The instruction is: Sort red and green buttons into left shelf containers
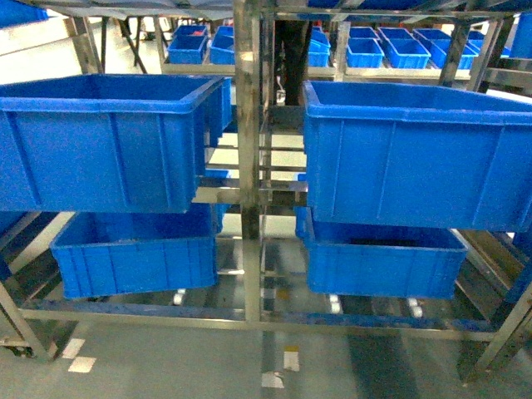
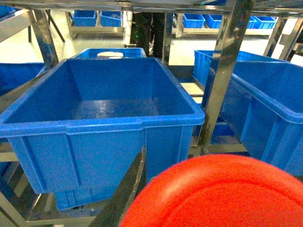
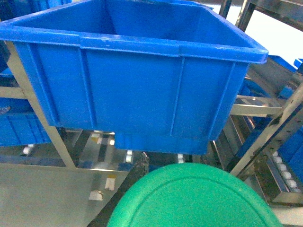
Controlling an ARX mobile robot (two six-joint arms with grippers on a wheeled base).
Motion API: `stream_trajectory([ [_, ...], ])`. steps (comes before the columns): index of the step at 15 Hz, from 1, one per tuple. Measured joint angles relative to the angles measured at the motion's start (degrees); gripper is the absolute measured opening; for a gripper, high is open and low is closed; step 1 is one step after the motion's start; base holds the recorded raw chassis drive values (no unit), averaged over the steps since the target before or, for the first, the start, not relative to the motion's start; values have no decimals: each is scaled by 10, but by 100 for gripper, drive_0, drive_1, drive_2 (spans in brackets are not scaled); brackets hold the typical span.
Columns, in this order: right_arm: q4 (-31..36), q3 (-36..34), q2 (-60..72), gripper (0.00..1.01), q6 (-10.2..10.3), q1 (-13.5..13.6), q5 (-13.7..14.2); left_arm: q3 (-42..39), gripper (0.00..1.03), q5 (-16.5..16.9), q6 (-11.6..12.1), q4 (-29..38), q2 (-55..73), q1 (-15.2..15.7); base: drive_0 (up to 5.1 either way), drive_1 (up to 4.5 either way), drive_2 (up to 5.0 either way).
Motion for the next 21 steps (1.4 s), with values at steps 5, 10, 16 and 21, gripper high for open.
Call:
stream_trajectory([
  [5, -2, 0, 0, 26, 0, 0, 0, 0, 27, -2, 0, -1, 0, 1, -3, 430, -436],
  [10, -2, 0, 0, 26, 0, 0, 0, 0, 27, -2, 0, -1, 1, 1, -3, 344, -350],
  [16, -2, 2, 1, 26, 0, 0, 0, 1, 27, 0, 0, -1, 5, 0, 0, 0, 0],
  [21, -111, 90, -46, 26, 53, 17, 0, 1, 27, -2, 0, -1, 5, 1, 0, 0, 0],
])
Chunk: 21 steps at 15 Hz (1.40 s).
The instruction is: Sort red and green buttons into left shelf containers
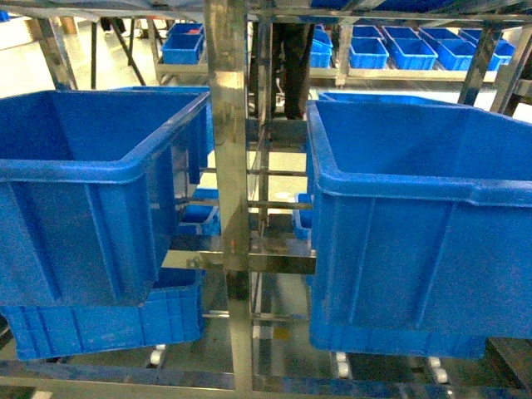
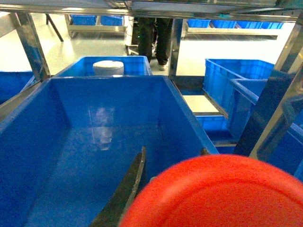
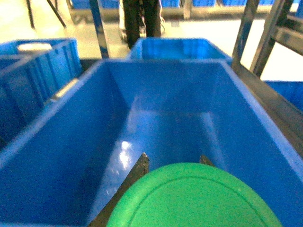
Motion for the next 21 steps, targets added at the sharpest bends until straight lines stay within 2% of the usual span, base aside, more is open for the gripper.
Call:
stream_trajectory([
  [1, 3, 41, 0, 26, 12, 7, -5, 0, 27, 0, 0, 0, 0, 0, 0, 0, 0],
  [3, -5, 110, 73, 26, 12, 8, -8, 0, 27, 0, 0, 0, 0, 0, 0, 0, 0],
  [4, -3, 135, 140, 26, 11, 2, -3, 0, 27, 0, 0, 0, 0, 0, 0, 0, 0],
  [5, -12, 165, 208, 26, -1, 2, 14, 0, 27, 0, 0, 0, 0, 0, 0, 0, 0],
  [7, -40, 261, 315, 26, -3, 2, 29, 0, 27, 0, 0, 0, 0, 0, 0, 0, 0],
  [8, -36, 301, 344, 26, -1, 2, 31, 0, 27, 0, 0, 0, 0, 0, 0, 0, 0],
  [9, -15, 303, 344, 31, -1, 2, 31, 0, 27, 0, 0, 0, 0, 0, 0, 0, 0],
  [11, 32, 232, 279, 56, 1, -8, 24, 0, 27, 0, 0, 0, 0, 0, 0, 0, 0],
  [12, 74, 165, 217, 71, -5, -21, 26, 0, 27, 0, 0, 0, 0, 0, 0, 0, 0],
  [13, 109, 88, 139, 85, -23, -31, 30, 0, 27, 0, 0, 0, 0, 0, 0, 0, 0],
  [14, 102, 22, 54, 99, -33, -36, 30, 0, 27, 0, 0, 0, 0, 0, 0, 0, 0],
  [15, 96, -27, -27, 98, -44, -35, 33, 0, 27, 0, 0, 0, 0, 0, 0, 0, 0],
  [17, 120, -68, -112, 98, -85, -35, 31, 0, 27, -1, 0, 0, 0, 0, 0, 0, 0],
  [19, 112, -68, -100, 98, -95, -35, 31, 0, 27, 3, -2, 4, 0, 1, 0, 0, 0],
  [20, 113, -69, -98, 98, -96, -35, 31, 4, 27, 17, -14, 43, 24, 12, 0, 0, 0],
  [21, 114, -69, -99, 98, -96, -35, 31, 16, 27, 17, -18, 44, 50, 20, 0, 0, 0],
])
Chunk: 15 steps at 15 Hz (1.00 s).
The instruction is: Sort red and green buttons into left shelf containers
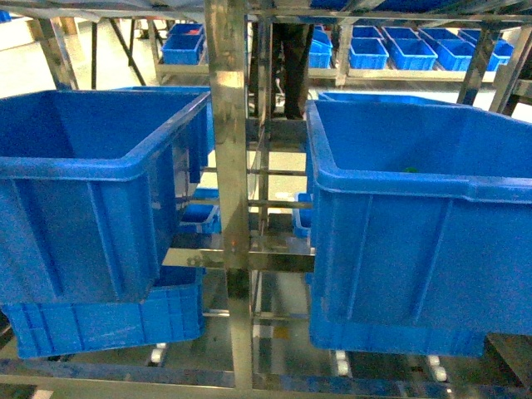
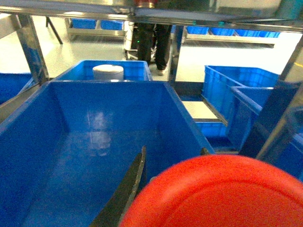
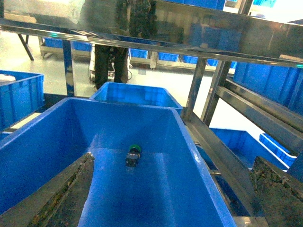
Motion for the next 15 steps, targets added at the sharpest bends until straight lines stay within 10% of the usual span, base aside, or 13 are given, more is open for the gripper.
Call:
stream_trajectory([
  [5, 0, 0, -2, 98, -4, 0, 0, 100, 27, -43, 27, 83, 191, 31, 0, 0, 0],
  [10, 0, 0, -2, 98, -4, 0, 0, 223, 27, -92, 115, 57, 380, 5, 0, 0, 0],
  [12, 0, 0, -2, 98, -4, 0, -1, 232, 49, -100, 125, 57, 374, 8, 0, 0, 0],
  [15, 0, 0, -2, 98, -4, 1, -2, 170, 87, -7, 113, 24, 197, 28, 0, 0, 0],
])
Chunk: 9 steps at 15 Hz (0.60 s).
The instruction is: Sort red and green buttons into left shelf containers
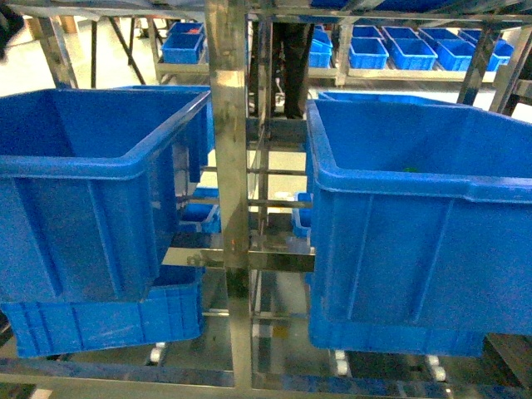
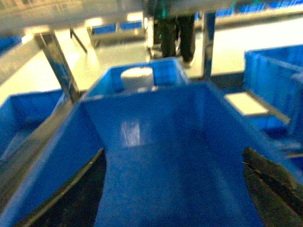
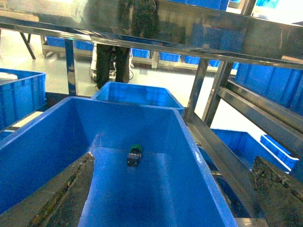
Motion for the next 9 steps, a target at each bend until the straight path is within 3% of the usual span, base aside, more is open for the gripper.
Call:
stream_trajectory([
  [1, 0, 0, 0, 98, 0, 2, 0, -29, 99, 40, -23, -34, -103, 17, 0, 0, 0],
  [3, 0, 0, 0, 98, 0, 2, 0, -99, 98, 100, -69, -94, -283, 49, 0, 0, 0],
  [7, -4, 0, 0, 98, 2, 2, -4, -97, 98, 102, -91, -96, -290, 51, 0, 0, 0],
  [8, -9, -7, -9, 89, 17, -5, -34, -100, 93, 73, -89, -118, -294, 41, 0, 0, 0],
  [9, 0, -35, -30, 78, 38, -5, -51, -136, 82, 30, -89, -100, -318, 29, 0, 0, 0],
])
